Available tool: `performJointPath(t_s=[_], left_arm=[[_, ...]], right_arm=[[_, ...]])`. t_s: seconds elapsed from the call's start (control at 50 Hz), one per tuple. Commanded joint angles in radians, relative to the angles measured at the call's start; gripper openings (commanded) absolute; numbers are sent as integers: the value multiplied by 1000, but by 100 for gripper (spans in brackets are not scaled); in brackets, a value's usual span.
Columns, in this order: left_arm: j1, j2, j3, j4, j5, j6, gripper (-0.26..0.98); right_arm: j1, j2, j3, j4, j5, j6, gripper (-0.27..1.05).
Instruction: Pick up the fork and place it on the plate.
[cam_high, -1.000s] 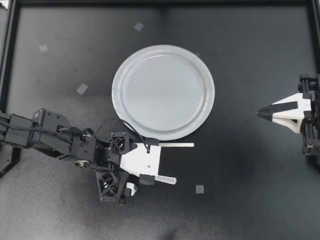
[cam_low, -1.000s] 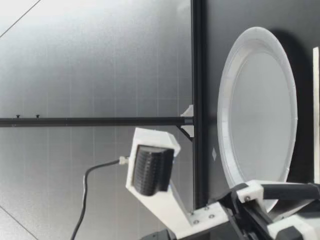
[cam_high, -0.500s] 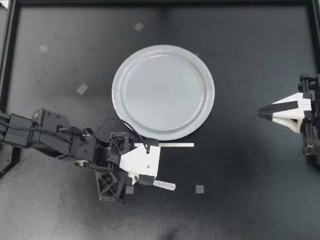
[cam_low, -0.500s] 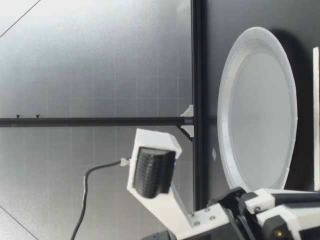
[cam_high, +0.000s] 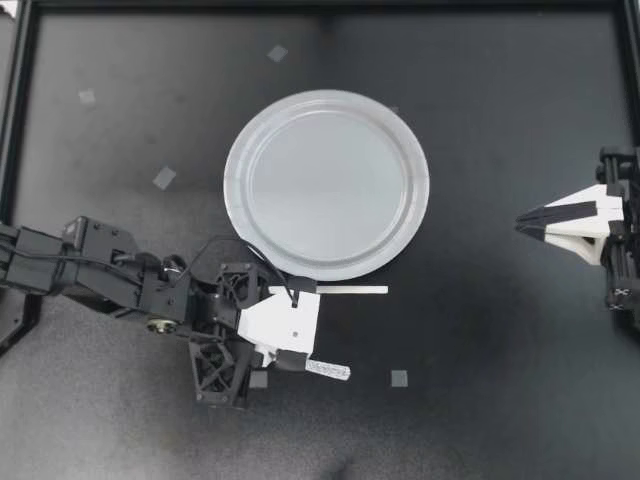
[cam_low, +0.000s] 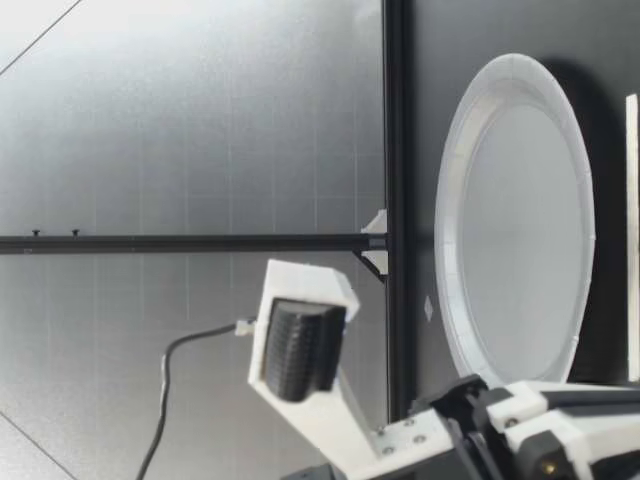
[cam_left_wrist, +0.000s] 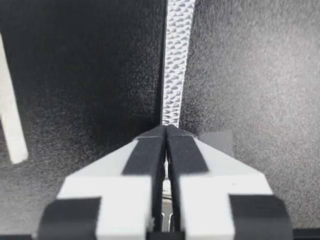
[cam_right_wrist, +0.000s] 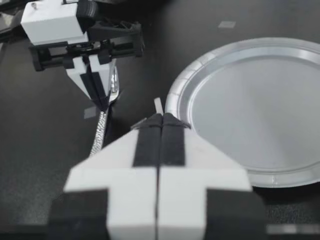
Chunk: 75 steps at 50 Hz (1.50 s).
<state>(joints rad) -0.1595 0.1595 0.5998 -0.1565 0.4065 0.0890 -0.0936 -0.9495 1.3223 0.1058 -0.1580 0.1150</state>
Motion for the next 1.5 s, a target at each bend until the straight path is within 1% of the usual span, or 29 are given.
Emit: performJointPath(t_s=[0.0, 0.1, 0.2, 0.26, 0.32, 0.42, 0.5, 0.56, 0.62, 0.68, 0.76, 0.82, 0.96, 1.12, 1.26, 1.3, 1.38, 1.48], left_arm=[[6, -69, -29, 23, -3, -5, 3], [17, -144, -46, 57, -3, -9, 3], [25, -249, -51, 89, -6, -9, 3], [28, -308, -43, 112, -6, -9, 3], [32, -364, -31, 129, -11, -11, 3], [41, -445, 2, 133, -26, -9, 3], [41, -494, 41, 133, -40, -15, 3], [41, -523, 74, 132, -58, -26, 3], [41, -551, 117, 132, -77, -35, 3], [44, -580, 175, 133, -89, -37, 3], [64, -635, 252, 133, -98, -38, 3], [77, -706, 301, 133, -95, -40, 3], [77, -884, 402, 133, -92, -40, 3], [80, -1089, 558, 133, -71, -52, 3], [80, -1218, 655, 133, -43, -61, 3], [81, -1244, 666, 133, -37, -61, 3], [81, -1276, 663, 132, -9, -63, 3], [81, -1284, 635, 130, 91, -72, 3]], right_arm=[[-5, 3, -12, -2, -18, -3, -7], [-5, -3, -20, -6, -37, -8, -7], [-6, -23, -35, -28, -5, -11, -7], [-5, -43, -61, -54, 97, -12, -7], [-6, -54, -92, -72, 239, -12, -7], [-5, -55, -144, -89, 522, -11, -7], [-6, -57, -153, -91, 718, -9, -7], [-5, -63, -135, -89, 799, -8, -7], [-5, -67, -127, -87, 790, -11, -7], [-5, -75, -124, -86, 779, -9, -7], [-5, -78, -120, -87, 778, -9, -7], [-5, -72, -118, -87, 778, -8, -7], [-5, -29, -117, -87, 772, -8, -7], [-5, 23, -115, -89, 762, -8, -7], [-6, 31, -117, -89, 764, -8, -7], [-5, 29, -117, -89, 764, -8, -7], [-6, 25, -115, -89, 764, -8, -7], [-6, 17, -115, -89, 762, -8, -7]])
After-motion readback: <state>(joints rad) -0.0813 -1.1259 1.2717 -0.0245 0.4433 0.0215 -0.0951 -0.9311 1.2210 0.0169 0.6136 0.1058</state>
